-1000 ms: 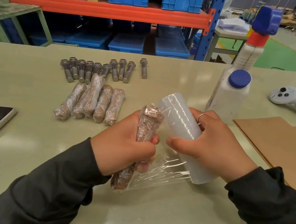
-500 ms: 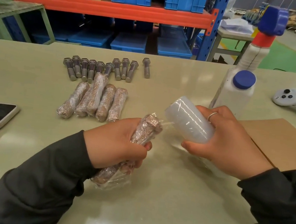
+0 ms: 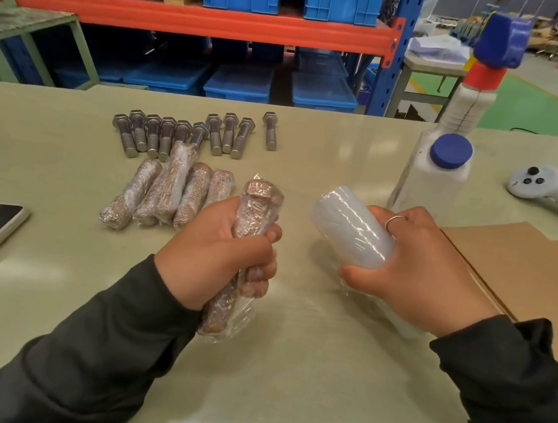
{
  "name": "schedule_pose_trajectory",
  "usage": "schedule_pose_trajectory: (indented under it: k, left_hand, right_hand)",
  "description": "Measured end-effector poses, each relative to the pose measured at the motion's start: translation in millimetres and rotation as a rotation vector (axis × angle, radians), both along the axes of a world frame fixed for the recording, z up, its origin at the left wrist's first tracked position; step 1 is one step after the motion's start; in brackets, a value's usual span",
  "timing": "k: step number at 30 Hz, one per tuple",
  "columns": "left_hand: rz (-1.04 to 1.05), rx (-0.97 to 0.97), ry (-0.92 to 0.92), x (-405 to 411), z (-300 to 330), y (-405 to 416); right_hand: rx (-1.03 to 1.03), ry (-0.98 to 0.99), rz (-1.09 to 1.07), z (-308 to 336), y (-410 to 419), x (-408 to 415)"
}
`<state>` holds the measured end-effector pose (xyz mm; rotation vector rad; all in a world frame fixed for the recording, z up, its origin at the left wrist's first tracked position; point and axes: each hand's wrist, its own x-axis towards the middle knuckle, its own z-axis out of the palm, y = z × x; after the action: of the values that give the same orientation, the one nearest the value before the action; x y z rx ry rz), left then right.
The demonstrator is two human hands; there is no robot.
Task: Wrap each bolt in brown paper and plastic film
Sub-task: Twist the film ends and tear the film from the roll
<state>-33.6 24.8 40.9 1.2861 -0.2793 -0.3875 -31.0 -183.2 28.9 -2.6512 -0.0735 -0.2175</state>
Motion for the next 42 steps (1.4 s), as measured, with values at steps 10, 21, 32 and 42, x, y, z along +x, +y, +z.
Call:
schedule_pose_trajectory:
  k: [10, 21, 32, 42]
  left_hand:
    - [0.342, -0.15, -0.086, 7.1, -4.8, 2.9]
    - [0.413, -0.239, -0.092, 12.0, -0.2, 11.0]
    - [0.08, -0.178, 0.15, -4.7, -13.4, -14.4]
    - [-0.427, 0.058, 0.085, -18.9, -13.3, -15.2]
  right_hand:
    - [-0.06, 0.017, -0.002, -1.5, 3.6, -2.0]
    - [-0.157, 0.029, -0.081, -2.2, 8.3, 1.3]
    - [-0.139, -0.127, 0.114, -2.6, 15.4, -4.4]
    - [0.38, -0.17, 0.654, 9.9, 36.1, -28.5]
